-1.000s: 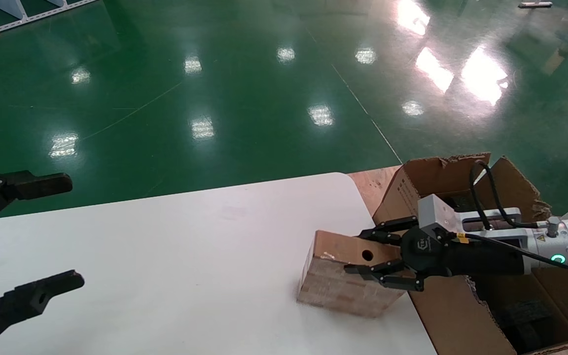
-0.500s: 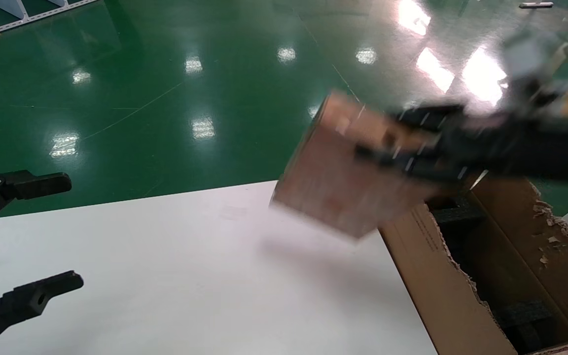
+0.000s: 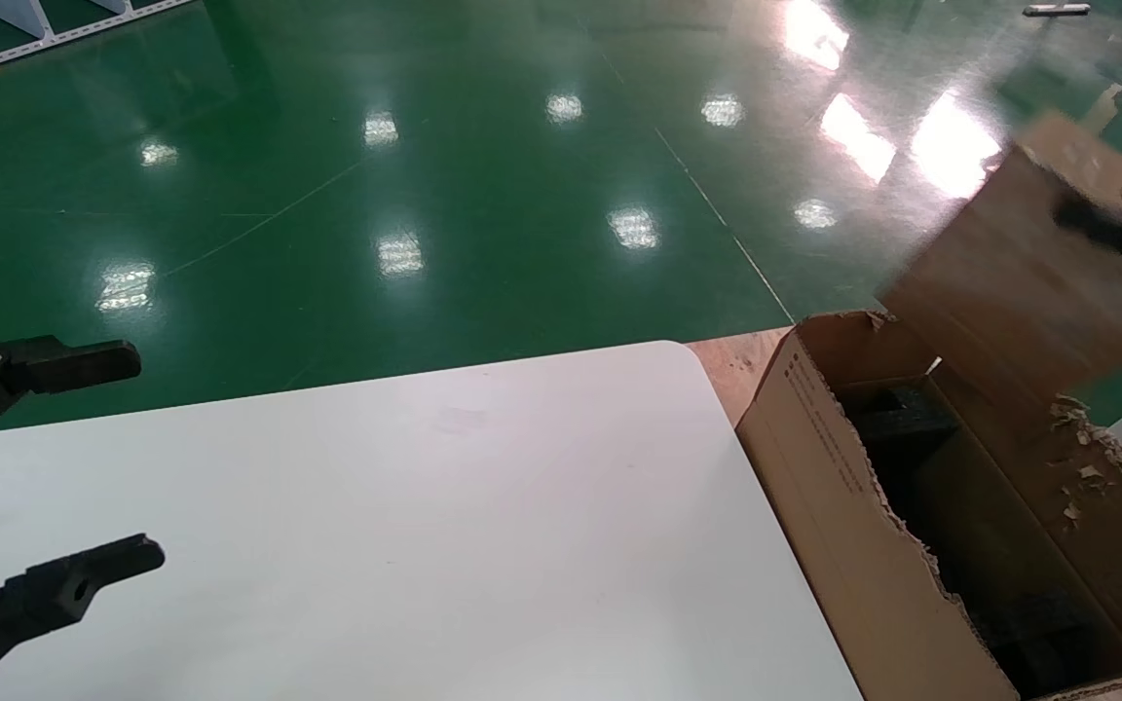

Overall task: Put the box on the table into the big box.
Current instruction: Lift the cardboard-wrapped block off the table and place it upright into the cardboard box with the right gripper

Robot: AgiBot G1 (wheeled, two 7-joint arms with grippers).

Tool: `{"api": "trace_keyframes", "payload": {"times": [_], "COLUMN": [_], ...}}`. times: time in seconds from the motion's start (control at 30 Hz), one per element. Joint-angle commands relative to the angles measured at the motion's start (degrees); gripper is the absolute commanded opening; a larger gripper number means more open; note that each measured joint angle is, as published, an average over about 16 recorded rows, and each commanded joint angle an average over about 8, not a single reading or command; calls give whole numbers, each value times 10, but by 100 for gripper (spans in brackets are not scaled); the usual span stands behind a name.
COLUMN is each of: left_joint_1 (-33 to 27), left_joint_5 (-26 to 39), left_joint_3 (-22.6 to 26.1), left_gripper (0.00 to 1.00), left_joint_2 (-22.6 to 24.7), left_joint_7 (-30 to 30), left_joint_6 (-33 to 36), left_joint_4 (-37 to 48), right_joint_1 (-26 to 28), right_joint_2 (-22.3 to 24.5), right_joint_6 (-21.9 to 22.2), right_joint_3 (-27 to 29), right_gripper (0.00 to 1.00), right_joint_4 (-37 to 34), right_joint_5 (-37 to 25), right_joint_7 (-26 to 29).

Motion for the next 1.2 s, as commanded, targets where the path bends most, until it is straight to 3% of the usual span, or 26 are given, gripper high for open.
{"api": "trace_keyframes", "payload": {"times": [0.03,0.27,0.53,1.2], "left_joint_1": [0,0,0,0], "left_joint_5": [0,0,0,0], "left_joint_3": [0,0,0,0], "left_gripper": [100,100,100,100], "left_joint_2": [0,0,0,0], "left_joint_7": [0,0,0,0], "left_joint_6": [0,0,0,0], "left_joint_4": [0,0,0,0], "right_joint_1": [-9,-66,-150,-327], "right_joint_2": [13,9,-7,-2], "right_joint_6": [8,26,56,134], "right_joint_3": [-7,-65,-131,-244], "right_gripper": [0,0,0,0], "right_joint_4": [-21,-76,-115,-118], "right_joint_5": [1,89,231,587], "right_joint_7": [-9,-26,-54,-205]}}
